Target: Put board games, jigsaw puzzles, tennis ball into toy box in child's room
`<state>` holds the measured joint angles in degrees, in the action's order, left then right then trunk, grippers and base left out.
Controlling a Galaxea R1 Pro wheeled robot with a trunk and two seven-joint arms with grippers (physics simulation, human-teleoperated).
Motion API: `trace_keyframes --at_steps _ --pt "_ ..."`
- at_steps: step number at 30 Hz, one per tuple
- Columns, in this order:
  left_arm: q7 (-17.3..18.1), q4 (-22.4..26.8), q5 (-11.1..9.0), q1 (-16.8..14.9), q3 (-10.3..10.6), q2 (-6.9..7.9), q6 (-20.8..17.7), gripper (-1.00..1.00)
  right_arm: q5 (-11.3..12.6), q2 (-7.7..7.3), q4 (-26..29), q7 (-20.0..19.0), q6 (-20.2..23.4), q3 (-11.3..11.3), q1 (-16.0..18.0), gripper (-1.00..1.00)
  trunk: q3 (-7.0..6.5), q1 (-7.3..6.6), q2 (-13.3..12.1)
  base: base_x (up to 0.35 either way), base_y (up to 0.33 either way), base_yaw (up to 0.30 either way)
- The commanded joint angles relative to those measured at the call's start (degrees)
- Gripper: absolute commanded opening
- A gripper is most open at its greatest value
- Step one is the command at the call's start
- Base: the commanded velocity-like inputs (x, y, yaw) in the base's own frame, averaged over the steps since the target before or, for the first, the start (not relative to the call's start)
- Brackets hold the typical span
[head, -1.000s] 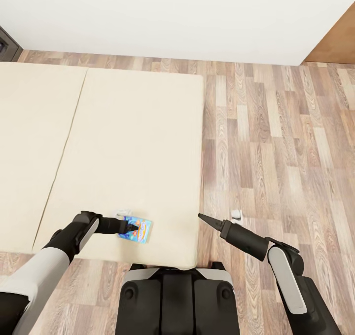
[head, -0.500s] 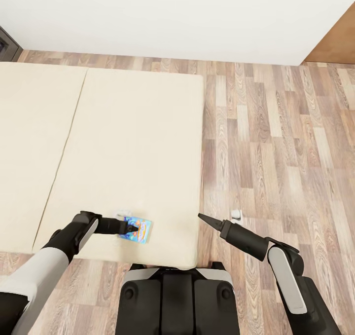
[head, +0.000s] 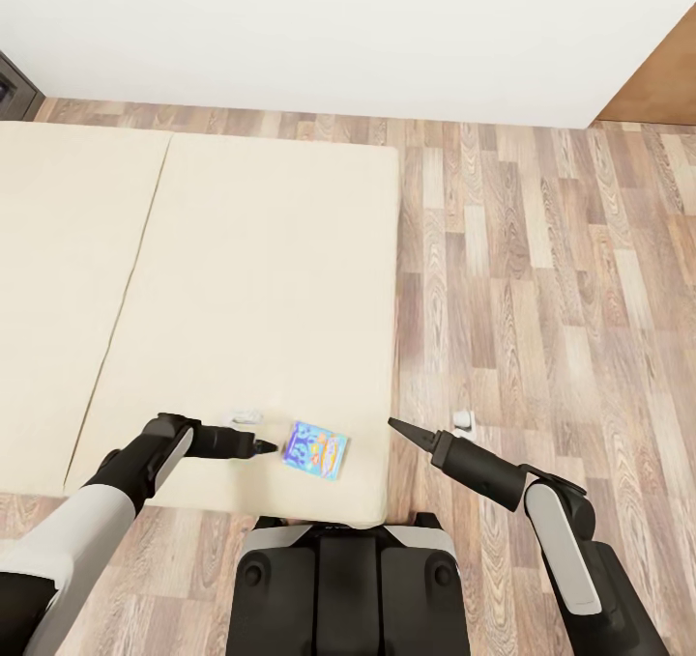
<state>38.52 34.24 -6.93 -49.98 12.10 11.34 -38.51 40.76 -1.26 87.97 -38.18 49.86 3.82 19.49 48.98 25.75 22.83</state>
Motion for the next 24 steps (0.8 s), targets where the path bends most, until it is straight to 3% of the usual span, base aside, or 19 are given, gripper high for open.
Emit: trace_keyframes --at_steps 1,24 --pt "0.2 0.1 -0.5 0.0 0.3 0.05 -0.4 1.0 0.0 0.01 0.0 -0.1 0.3 0.1 0.0 1.0 0.06 0.03 0.1 0.0 0.0 0.0" --pt "0.9 0.1 -0.3 0.0 0.3 -0.17 -0.3 1.0 0.0 -0.06 0.0 -0.2 0.3 0.1 0.0 1.0 0.06 0.03 0.1 0.0 -0.038 0.0"
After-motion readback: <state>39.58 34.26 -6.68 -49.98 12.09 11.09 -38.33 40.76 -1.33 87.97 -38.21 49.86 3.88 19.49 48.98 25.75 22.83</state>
